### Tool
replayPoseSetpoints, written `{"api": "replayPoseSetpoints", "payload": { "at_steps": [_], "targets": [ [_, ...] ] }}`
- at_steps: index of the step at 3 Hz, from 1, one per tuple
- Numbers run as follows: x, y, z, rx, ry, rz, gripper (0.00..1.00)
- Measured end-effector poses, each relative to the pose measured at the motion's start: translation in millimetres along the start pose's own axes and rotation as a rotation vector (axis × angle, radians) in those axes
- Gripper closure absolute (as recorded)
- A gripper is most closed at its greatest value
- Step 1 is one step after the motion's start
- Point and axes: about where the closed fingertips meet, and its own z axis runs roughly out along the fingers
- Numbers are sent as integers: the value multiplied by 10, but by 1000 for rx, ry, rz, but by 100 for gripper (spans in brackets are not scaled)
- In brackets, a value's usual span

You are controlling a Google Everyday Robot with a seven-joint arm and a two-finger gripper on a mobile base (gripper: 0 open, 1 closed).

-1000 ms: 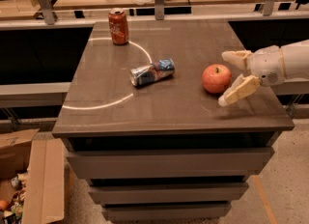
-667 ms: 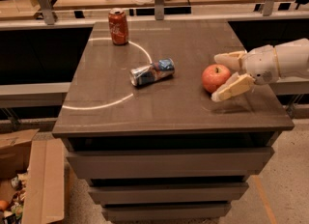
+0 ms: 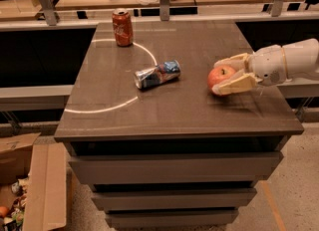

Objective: Pick apple

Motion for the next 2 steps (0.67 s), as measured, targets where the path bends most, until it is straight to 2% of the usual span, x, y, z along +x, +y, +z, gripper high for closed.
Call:
{"api": "replayPoseSetpoints", "payload": {
  "at_steps": [1,2],
  "targets": [
    [-584,18,-329,55,-129,-40,100],
    [-592,18,-334,56,-131,-40,100]
  ]
}}
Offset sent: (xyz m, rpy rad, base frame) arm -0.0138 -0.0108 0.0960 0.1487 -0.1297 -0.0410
